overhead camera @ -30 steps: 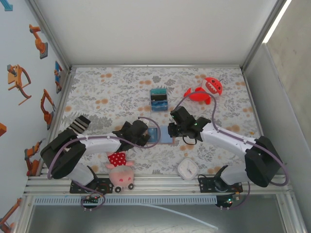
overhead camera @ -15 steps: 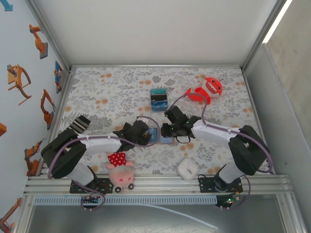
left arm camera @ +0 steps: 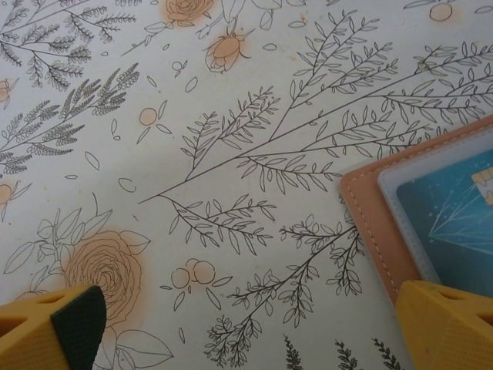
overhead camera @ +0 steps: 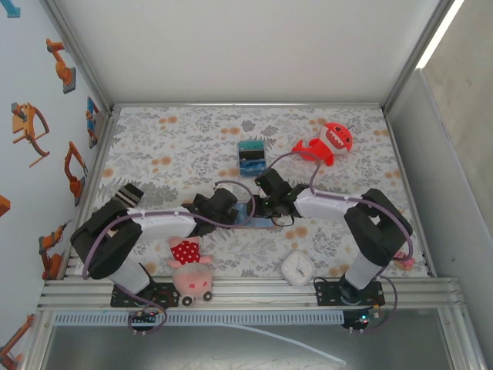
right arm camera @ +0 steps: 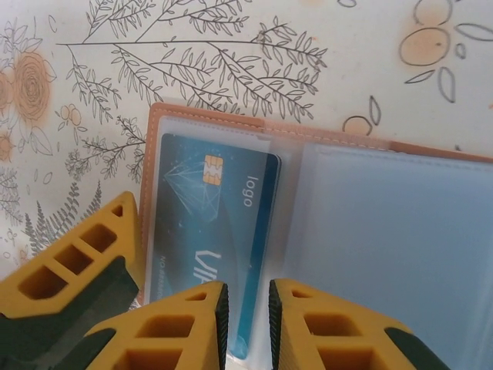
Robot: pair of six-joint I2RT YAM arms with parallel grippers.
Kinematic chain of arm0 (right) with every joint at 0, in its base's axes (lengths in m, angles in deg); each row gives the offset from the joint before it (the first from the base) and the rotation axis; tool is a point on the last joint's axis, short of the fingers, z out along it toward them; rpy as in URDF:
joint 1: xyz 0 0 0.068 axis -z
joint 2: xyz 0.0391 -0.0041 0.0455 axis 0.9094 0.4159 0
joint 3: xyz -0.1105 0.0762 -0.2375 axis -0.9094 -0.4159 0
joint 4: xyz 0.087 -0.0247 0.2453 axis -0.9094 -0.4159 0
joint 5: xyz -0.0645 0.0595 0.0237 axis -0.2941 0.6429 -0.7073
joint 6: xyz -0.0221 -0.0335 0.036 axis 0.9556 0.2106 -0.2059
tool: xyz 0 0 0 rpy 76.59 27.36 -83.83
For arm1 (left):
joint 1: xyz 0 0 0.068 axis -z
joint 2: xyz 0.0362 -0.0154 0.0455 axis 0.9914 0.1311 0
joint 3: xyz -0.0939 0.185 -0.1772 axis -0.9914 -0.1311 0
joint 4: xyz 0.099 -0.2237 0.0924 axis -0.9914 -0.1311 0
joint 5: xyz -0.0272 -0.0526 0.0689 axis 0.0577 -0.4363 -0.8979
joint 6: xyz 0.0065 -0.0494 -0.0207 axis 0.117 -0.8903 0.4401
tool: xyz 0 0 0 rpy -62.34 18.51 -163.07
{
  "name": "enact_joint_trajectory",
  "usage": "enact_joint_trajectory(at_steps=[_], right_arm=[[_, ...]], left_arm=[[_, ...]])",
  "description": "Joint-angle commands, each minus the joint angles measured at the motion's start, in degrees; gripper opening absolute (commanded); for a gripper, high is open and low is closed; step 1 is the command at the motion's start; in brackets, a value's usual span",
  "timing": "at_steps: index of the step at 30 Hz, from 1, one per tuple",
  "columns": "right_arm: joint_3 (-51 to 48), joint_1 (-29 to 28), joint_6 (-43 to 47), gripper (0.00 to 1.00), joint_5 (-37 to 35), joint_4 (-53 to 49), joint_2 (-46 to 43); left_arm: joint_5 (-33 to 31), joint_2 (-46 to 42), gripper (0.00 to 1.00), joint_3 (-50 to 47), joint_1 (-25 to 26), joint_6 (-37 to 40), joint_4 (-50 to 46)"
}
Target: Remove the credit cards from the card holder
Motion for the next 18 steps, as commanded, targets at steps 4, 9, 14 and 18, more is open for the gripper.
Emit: enact_joint_trajectory(at_steps=[4,9,14,18], right_arm=[[1.91,0.0,-1.63,0.21,1.79,2.58,1.21],[1.51,0.0,-1.8,0.22,2.12,3.08,1.81],[1.14,0.0,-2.36,0.21,2.83,3.84,3.18],[1.27,0.0,-2.59,0.21,2.92,3.63,4.72]], left_arm=[[0.75,1.4,0.97,1.43,-0.11,-1.61,-2.26],[0.74,0.93,0.97,1.14,-0.1,-1.65,-2.9],[0.73,0.53,0.97,1.27,-0.03,-1.66,-3.15],[0.74,0.66,0.97,1.49,-0.02,-1.64,-3.29]])
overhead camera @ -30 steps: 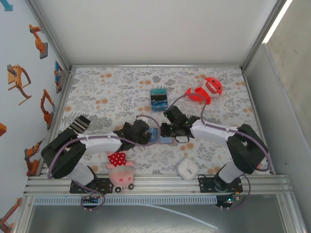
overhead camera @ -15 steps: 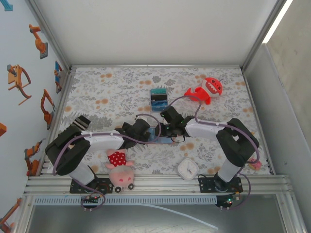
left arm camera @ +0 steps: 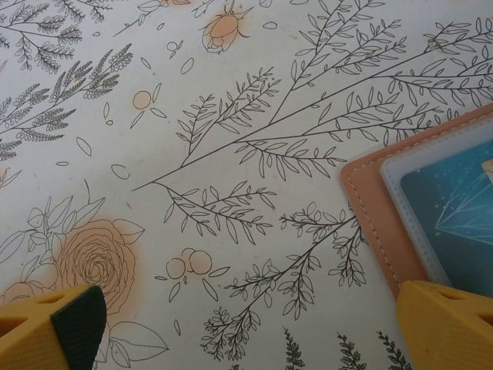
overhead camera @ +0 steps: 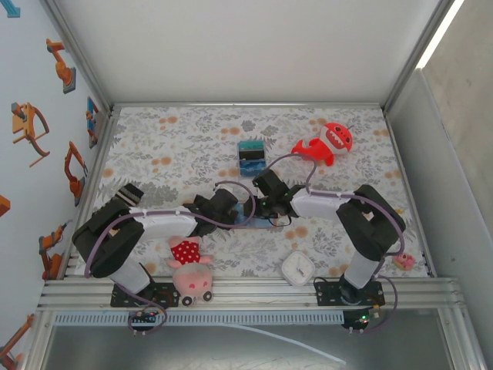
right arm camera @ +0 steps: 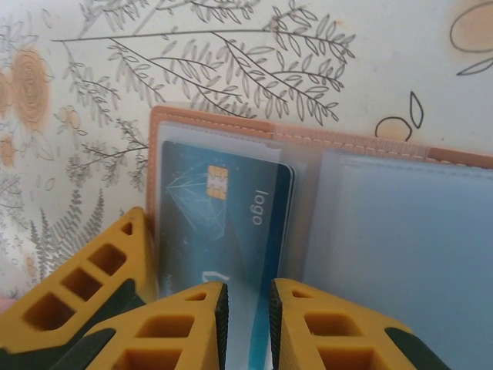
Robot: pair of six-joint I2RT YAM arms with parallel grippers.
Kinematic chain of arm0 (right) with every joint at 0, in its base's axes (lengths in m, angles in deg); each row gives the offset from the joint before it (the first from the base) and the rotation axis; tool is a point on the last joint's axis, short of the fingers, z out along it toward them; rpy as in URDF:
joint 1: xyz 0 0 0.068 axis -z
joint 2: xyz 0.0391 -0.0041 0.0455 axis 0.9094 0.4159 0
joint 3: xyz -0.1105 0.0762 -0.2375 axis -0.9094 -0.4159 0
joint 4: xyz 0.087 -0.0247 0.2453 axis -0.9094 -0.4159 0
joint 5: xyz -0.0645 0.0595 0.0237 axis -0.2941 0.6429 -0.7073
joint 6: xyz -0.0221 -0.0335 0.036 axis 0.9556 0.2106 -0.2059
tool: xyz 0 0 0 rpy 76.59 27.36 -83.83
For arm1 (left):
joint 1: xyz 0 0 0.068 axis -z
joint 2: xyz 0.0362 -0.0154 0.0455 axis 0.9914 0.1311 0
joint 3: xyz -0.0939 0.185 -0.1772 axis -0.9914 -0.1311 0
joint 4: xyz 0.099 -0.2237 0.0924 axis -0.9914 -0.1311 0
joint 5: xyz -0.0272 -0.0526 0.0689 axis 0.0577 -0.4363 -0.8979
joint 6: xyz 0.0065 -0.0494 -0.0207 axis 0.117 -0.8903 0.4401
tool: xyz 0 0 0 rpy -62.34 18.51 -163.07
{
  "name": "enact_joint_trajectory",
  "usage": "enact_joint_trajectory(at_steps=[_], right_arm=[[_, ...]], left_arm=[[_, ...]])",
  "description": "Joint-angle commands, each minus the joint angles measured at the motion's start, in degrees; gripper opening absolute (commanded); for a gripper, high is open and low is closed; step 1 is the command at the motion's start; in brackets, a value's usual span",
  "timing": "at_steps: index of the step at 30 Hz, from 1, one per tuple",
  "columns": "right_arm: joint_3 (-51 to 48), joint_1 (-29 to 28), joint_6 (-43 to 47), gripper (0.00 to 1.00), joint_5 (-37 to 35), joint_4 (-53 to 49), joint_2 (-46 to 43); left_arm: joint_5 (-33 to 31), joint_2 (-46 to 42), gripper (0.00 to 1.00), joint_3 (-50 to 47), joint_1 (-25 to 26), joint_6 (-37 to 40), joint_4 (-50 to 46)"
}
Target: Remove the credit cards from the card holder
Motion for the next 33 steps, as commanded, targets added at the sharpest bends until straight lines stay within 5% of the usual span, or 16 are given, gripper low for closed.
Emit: enact_joint_trajectory(at_steps=[1,10,33], right_arm=[[1.04,0.02,-0.97,0.22,0.67,0.45,1.27],[-0.72,0.18,-2.58,0.21,1.8,2.6,1.73],[-12.9,4.8,-12.03,0.13,12.41,26.91,-1.42]], left_arm=[[0.32,0.03,0.97,1.3,0.03,-0.98,-2.33],[0.29,0.22,0.97,1.34,0.25,-1.2,-2.78],[-0.21,2.06,0.97,4.11,1.03,-1.31,-6.06]])
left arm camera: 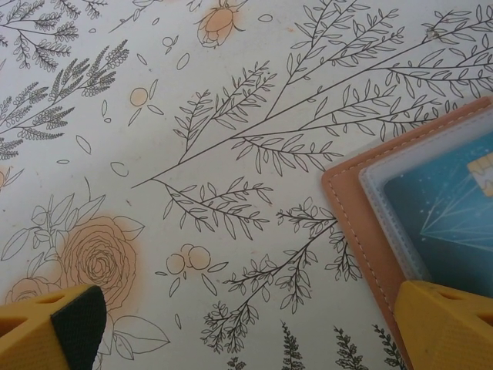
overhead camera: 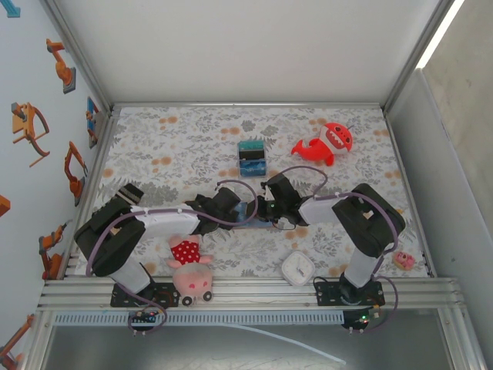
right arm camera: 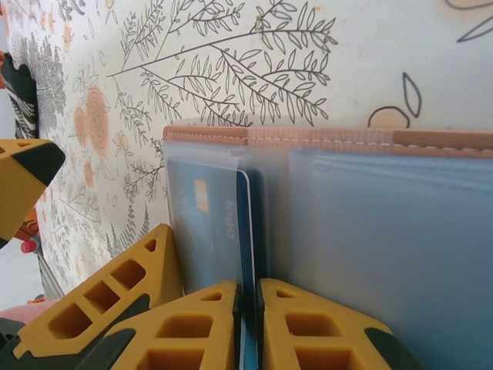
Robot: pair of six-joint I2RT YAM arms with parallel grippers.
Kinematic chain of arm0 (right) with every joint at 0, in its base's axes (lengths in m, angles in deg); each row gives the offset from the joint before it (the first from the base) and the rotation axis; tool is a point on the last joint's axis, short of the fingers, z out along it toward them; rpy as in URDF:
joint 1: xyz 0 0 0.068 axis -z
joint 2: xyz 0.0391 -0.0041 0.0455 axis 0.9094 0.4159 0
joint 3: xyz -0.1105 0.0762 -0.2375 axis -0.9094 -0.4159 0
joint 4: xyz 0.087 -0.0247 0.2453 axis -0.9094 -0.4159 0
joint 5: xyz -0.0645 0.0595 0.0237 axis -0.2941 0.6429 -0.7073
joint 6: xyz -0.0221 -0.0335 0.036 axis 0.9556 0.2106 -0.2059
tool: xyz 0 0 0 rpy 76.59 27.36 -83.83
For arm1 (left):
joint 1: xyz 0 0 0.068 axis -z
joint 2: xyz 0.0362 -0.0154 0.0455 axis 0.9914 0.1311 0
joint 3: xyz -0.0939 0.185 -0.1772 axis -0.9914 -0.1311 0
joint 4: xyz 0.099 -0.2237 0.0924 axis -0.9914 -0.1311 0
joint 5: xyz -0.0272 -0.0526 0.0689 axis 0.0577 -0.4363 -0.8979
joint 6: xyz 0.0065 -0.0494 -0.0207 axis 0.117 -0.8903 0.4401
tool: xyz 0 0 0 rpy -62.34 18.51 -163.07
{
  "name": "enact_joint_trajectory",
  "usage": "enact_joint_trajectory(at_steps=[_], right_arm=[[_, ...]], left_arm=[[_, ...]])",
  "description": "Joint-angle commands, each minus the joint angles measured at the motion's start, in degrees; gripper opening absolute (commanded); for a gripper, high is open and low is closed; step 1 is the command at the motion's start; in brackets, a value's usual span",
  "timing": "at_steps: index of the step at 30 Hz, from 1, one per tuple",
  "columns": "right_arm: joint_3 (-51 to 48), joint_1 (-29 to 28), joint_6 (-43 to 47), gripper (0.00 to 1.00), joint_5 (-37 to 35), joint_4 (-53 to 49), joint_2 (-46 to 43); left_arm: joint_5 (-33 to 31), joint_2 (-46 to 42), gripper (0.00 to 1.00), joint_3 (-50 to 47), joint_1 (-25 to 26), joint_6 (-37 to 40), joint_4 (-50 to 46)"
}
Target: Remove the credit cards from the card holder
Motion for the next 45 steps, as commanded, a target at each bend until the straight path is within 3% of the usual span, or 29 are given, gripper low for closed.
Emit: enact_joint_trajectory(at_steps=[1,10,19,39,45], right_arm=[[-1.38,0.6,-1.37,0.12,1.54,3.01,-2.11],[-2.56,1.75,-1.49,0.06,2.15,4.37,-3.24],[-3.69,2.79,-1.56,0.06,2.11,4.71,-3.67],[-5.64,3.51,-5.34,0.14,6.5,14.9,-1.46],[-6.31,3.59,-5.61,0.06,5.95,15.8,-1.42]], left_arm=[[-0.02,1.03,0.97,1.33,0.54,-1.13,-1.8],[-0.12,1.39,0.97,1.69,0.49,-1.22,-2.22],[-0.3,1.58,0.97,2.02,0.54,-1.36,-2.94],[-0.12,2.69,0.97,2.76,0.62,-1.71,-3.72],[-0.19,2.61,0.97,2.7,0.62,-1.8,-3.91]])
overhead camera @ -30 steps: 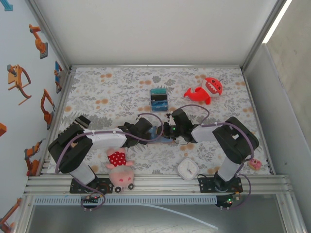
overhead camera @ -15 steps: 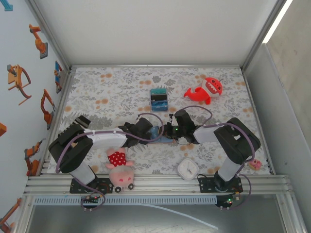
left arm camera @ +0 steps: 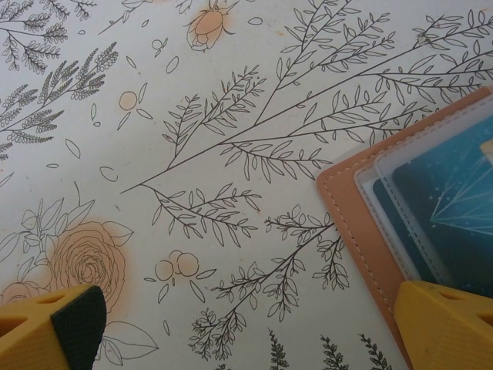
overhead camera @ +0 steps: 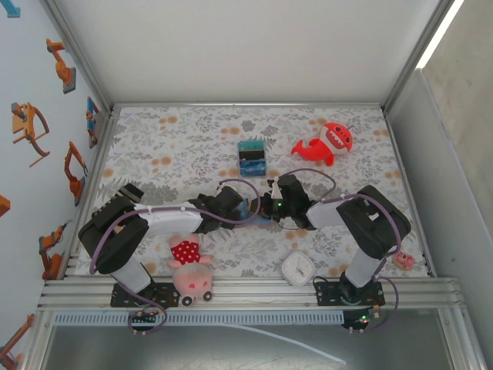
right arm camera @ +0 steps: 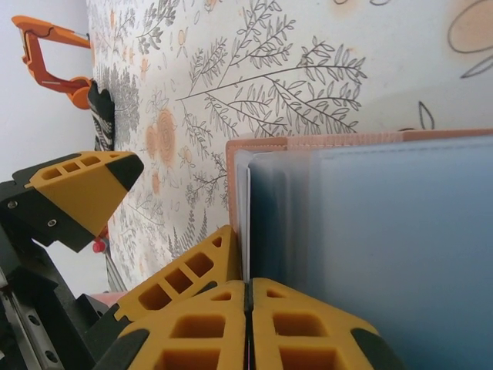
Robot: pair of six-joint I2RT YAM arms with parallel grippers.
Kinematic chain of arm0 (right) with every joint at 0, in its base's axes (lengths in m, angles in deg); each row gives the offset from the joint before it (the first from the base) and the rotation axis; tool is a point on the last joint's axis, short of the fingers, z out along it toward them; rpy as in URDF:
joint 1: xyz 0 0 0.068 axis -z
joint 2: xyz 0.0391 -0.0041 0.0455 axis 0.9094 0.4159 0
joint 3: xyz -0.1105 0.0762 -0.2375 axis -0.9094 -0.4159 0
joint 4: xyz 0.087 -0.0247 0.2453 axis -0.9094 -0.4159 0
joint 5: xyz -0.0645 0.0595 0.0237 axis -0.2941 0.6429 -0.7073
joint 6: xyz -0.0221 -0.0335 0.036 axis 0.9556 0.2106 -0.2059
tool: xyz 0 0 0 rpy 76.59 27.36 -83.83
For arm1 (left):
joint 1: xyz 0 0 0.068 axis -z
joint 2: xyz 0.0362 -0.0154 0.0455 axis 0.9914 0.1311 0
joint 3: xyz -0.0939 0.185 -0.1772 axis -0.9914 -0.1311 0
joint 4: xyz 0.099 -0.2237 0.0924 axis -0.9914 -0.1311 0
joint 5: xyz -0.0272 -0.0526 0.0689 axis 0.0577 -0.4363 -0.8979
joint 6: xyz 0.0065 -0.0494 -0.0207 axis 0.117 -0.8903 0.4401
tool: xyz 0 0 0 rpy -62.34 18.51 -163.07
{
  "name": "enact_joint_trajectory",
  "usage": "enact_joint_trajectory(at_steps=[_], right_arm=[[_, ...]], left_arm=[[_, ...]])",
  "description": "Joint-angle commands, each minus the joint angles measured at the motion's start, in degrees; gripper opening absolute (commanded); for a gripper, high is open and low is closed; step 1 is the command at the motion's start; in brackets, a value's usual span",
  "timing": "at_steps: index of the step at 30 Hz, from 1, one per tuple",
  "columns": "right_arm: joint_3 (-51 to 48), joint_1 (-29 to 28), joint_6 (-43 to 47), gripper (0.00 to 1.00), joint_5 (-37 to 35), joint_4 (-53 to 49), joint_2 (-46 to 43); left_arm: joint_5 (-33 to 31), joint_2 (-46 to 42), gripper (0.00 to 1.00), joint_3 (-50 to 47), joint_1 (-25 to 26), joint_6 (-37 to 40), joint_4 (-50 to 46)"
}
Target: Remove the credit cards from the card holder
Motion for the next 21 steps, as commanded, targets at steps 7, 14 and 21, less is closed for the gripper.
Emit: enact_joint_trajectory(at_steps=[7,14,21], right_arm=[[-1.94,1.7,-0.24,0.01,0.25,3.24,-1.08],[-2.6,2.82,0.05,0.01,0.09,3.23,-1.36],[-2.67,3.34,0.34,0.01,0.14,3.07,-1.45]], left_arm=[[-0.49,0.88,0.97,0.89,0.27,-0.76,-2.83],[-1.02,0.36,0.97,0.66,0.25,-0.6,-2.73],[-1.33,-0.39,0.97,0.93,0.25,-0.16,-2.61]])
